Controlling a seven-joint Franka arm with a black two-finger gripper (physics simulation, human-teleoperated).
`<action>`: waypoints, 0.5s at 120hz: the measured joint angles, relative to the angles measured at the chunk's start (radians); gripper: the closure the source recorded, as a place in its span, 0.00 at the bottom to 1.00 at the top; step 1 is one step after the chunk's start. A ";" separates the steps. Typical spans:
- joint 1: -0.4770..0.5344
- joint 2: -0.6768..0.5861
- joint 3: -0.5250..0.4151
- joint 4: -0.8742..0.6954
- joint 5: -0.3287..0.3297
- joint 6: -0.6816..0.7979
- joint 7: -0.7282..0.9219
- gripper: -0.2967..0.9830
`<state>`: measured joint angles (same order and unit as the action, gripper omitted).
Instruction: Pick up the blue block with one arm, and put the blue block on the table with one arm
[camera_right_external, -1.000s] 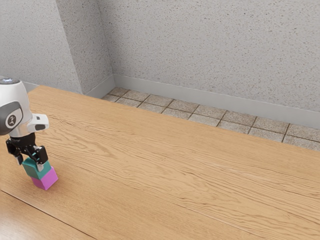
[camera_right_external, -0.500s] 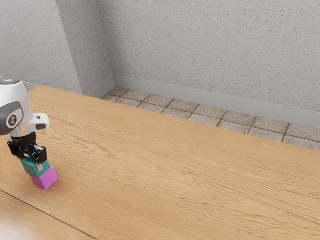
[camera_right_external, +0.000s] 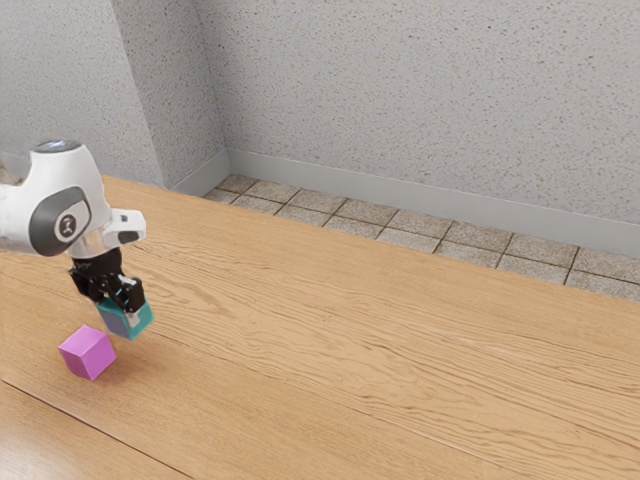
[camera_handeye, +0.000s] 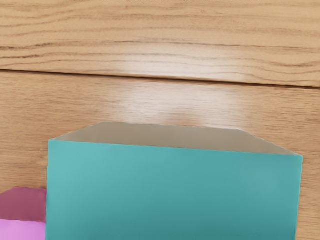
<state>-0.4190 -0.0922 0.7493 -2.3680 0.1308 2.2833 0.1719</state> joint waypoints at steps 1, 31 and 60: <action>-0.005 0.001 0.000 0.000 -0.004 0.000 0.000 0.48; -0.097 0.110 -0.004 0.002 -0.116 0.001 0.002 0.49; -0.098 0.146 -0.010 0.001 -0.174 0.001 0.007 0.39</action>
<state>-0.5174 0.0536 0.7394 -2.3671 -0.0429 2.2843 0.1792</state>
